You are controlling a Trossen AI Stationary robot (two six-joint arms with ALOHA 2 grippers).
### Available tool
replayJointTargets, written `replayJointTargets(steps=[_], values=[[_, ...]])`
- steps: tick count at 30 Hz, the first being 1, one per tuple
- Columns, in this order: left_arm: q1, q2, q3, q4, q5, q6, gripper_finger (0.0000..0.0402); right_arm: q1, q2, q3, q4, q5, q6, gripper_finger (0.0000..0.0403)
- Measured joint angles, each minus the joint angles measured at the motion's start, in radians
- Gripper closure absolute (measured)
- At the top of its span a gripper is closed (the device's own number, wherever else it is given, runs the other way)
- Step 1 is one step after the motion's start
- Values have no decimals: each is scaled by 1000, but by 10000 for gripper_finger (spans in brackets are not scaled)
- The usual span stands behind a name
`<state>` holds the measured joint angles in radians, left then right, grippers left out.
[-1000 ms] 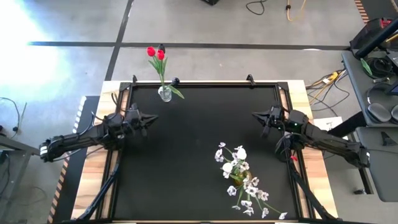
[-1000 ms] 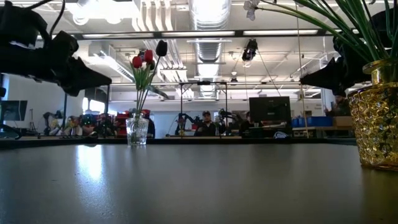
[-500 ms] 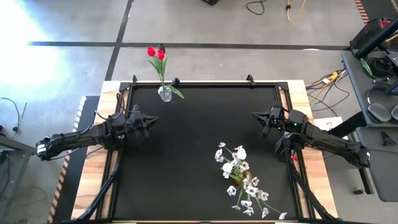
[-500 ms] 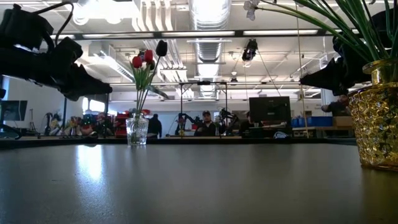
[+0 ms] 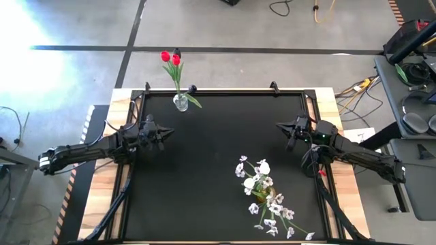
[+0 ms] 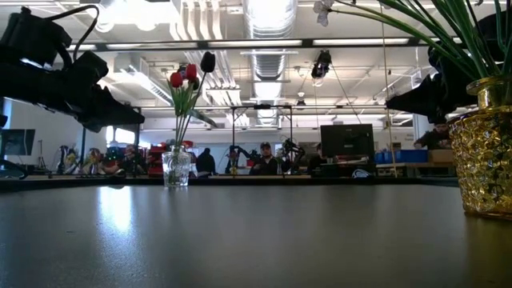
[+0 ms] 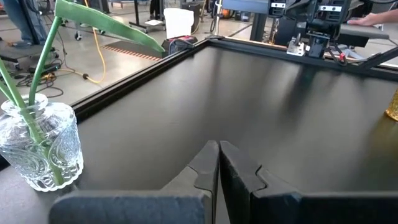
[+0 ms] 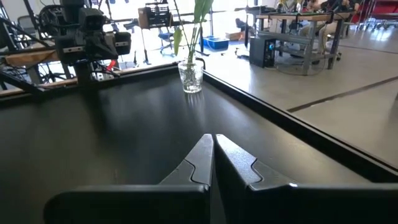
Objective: Sort flowers into vase by color
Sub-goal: Return to Home Position
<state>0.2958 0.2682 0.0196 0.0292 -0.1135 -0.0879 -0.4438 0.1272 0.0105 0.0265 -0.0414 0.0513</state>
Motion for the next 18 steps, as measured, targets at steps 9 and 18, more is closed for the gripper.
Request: replayJointTargets(steps=[9, 18], values=[[0, 8, 0, 0, 0, 0, 402, 0, 0, 0, 0, 0, 0, 394], [0, 14, 0, 0, 0, 0, 402, 0, 0, 0, 0, 0, 0, 394]])
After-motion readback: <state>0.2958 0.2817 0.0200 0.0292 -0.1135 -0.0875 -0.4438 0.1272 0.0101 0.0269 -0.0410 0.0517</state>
